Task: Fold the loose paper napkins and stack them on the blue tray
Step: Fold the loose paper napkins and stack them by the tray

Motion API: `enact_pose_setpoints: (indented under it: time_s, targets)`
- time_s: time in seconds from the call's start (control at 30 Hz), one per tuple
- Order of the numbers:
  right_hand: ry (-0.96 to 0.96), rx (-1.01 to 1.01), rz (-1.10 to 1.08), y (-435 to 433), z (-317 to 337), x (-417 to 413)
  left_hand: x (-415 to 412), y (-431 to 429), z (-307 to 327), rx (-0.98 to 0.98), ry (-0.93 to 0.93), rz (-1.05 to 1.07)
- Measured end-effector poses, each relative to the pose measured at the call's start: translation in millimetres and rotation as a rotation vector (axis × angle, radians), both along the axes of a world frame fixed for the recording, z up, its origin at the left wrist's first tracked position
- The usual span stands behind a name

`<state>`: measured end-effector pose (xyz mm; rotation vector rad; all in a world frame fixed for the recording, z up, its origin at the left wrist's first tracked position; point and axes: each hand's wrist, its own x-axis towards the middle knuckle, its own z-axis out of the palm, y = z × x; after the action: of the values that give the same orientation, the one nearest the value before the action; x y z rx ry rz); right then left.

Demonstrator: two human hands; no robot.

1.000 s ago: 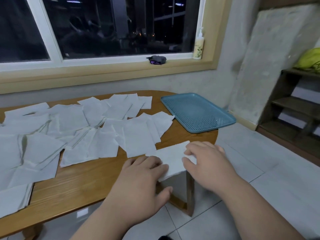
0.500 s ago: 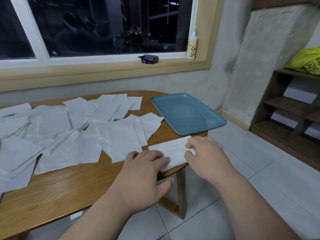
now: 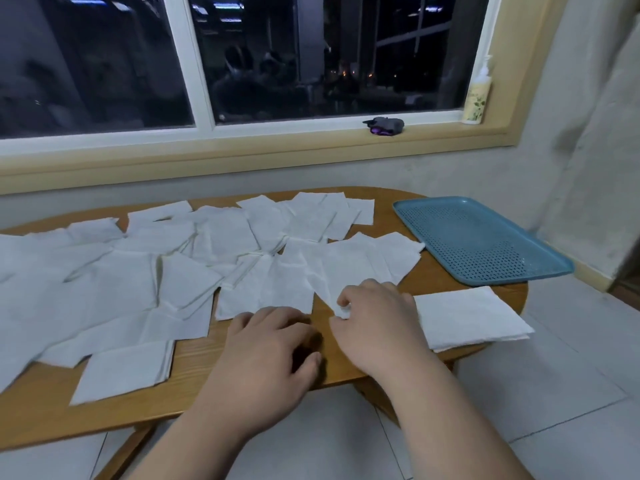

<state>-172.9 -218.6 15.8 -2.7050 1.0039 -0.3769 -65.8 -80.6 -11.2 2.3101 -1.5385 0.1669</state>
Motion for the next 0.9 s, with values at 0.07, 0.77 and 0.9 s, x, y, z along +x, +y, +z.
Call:
enact_pose_setpoints:
  time_s: [0.07, 0.77, 0.9]
  targets:
    - [0.0, -0.021, -0.043, 1.8, -4.2, 6.7, 4.5, 0.8, -2.3, -0.016, 0.011, 0.011]
    - [-0.153, 0.064, 0.499, 34.5, -19.4, 0.8, 9.8, 51.1, -7.7, -0.262, 0.148, 0.093]
    - [-0.135, 0.027, 0.728, 47.3, -24.4, 5.8, 17.5, 80.1, -12.9, -0.156, 0.032, 0.073]
